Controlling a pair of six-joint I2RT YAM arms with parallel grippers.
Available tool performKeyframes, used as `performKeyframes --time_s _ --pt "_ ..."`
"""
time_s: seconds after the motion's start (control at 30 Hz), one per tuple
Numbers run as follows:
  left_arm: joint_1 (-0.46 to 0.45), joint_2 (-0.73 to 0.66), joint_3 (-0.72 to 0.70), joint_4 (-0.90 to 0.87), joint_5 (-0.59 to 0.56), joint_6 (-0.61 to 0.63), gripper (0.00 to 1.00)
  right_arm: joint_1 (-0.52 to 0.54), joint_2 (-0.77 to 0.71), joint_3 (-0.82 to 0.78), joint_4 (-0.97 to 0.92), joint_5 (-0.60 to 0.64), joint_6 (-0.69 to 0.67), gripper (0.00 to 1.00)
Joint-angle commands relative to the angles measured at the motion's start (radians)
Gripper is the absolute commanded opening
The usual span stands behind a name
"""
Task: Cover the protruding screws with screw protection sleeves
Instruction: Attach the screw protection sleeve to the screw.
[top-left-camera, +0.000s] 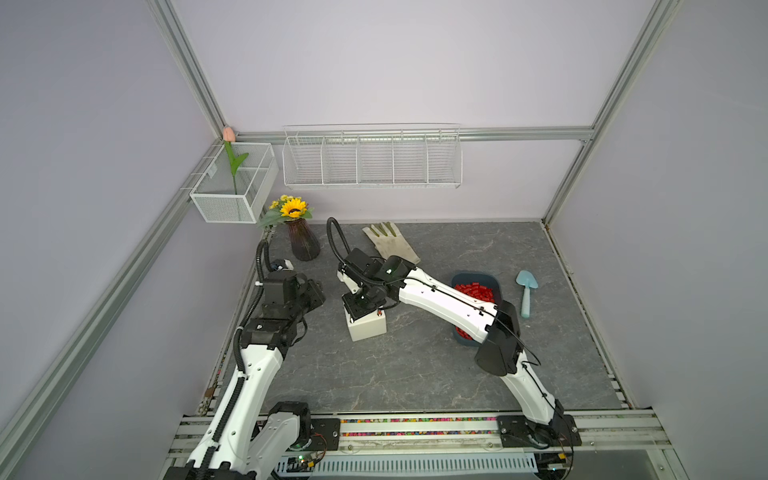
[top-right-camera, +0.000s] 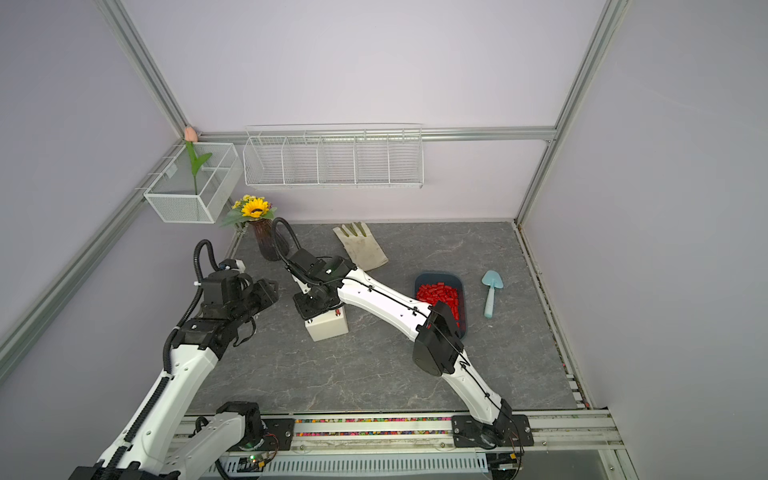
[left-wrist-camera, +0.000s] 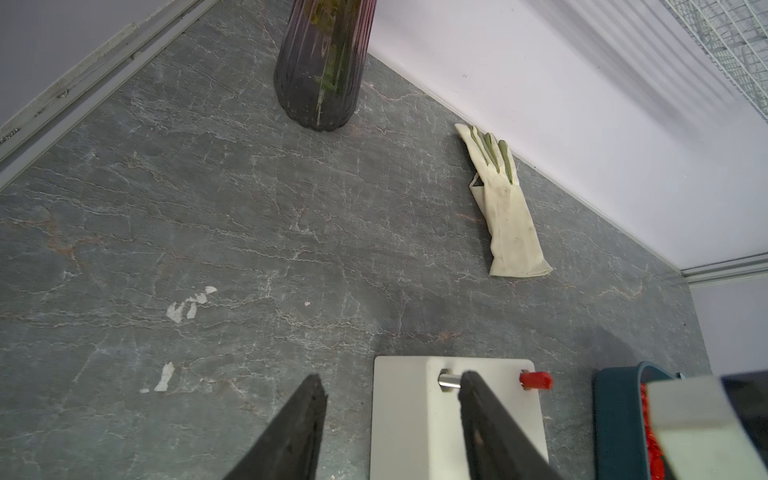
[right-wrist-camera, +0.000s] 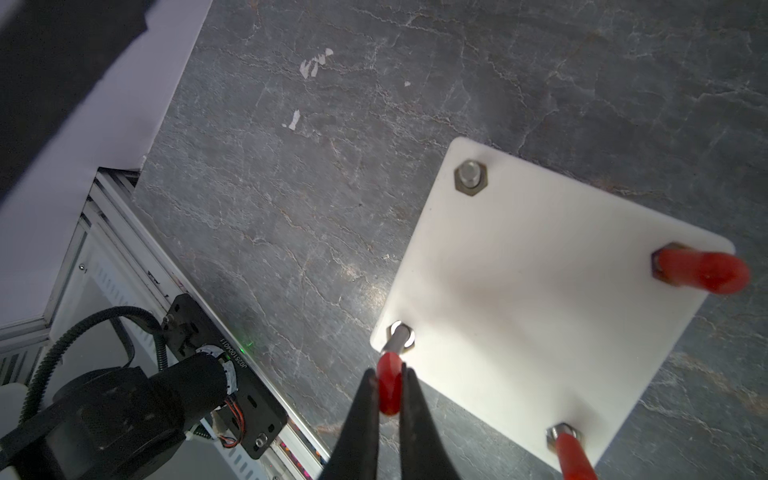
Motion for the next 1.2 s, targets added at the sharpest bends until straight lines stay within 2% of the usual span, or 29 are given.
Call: performKeyframes --time_s 0.0,1.17 --pt "0.009 -0.015 0.002 -0.008 -0.001 0.002 0.54 -0.006 0.018 0.018 -0.019 -0.002 -0.012 0.12" --pt "0.009 -0.019 -0.009 -0.006 -0.004 0.003 0.55 -0.005 0.047 0.026 -0.024 -0.052 -0.008 0.12"
